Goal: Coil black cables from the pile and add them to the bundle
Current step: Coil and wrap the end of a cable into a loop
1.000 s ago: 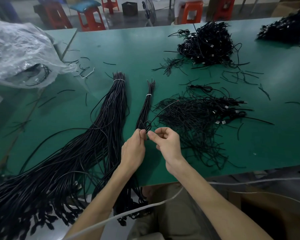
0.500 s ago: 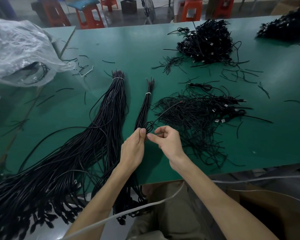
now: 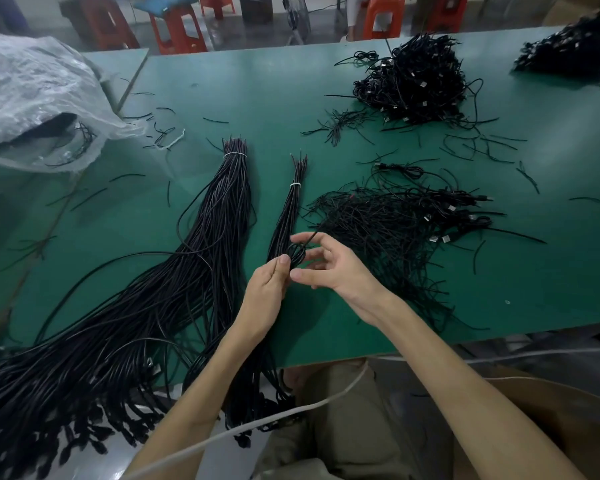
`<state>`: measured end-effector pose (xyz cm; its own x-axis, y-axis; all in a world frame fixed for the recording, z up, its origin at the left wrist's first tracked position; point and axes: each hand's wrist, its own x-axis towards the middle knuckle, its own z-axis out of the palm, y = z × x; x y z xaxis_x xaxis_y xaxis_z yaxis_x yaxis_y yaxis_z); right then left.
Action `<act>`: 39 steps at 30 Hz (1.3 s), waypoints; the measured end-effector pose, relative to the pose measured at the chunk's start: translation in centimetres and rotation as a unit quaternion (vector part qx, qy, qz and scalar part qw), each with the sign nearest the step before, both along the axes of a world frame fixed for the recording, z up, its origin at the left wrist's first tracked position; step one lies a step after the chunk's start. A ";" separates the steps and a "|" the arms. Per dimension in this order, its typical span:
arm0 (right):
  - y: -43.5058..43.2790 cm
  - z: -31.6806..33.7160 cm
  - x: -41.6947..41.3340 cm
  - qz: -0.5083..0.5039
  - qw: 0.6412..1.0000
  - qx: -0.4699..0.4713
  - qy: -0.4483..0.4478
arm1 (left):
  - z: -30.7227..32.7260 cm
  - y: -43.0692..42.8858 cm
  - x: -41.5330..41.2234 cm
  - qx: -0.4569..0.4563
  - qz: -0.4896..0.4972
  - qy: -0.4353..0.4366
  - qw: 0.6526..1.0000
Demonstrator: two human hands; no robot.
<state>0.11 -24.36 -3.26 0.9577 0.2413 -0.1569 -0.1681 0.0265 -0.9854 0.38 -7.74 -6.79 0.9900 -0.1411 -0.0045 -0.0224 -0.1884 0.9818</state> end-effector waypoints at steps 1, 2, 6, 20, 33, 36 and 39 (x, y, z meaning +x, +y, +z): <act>0.0 0.1 0.1 0.015 1.000 0.012 -0.008 | 0.1 -0.1 0.0 -0.019 -0.012 0.000 1.000; 0.1 0.2 0.2 0.029 0.999 0.023 -0.012 | 0.2 -0.1 -0.1 -0.039 -0.026 -0.006 0.999; 0.4 0.2 0.6 0.072 0.997 0.037 -0.010 | 0.5 -0.2 -0.2 -0.076 -0.040 -0.002 0.996; -0.6 -0.6 1.0 0.035 0.981 -0.179 -0.060 | 0.7 -0.1 -0.4 -0.090 -0.016 0.037 0.995; 0.3 -1.0 0.8 0.039 0.956 -0.254 -0.144 | 0.8 0.1 -0.4 -0.119 -0.019 0.046 0.992; 0.4 -0.8 0.7 0.074 0.945 -0.280 -0.151 | 0.7 0.2 -0.4 -0.121 -0.012 0.047 0.991; 0.3 -0.6 0.6 0.101 0.936 -0.297 -0.161 | 0.6 0.3 -0.3 -0.123 -0.014 0.047 0.991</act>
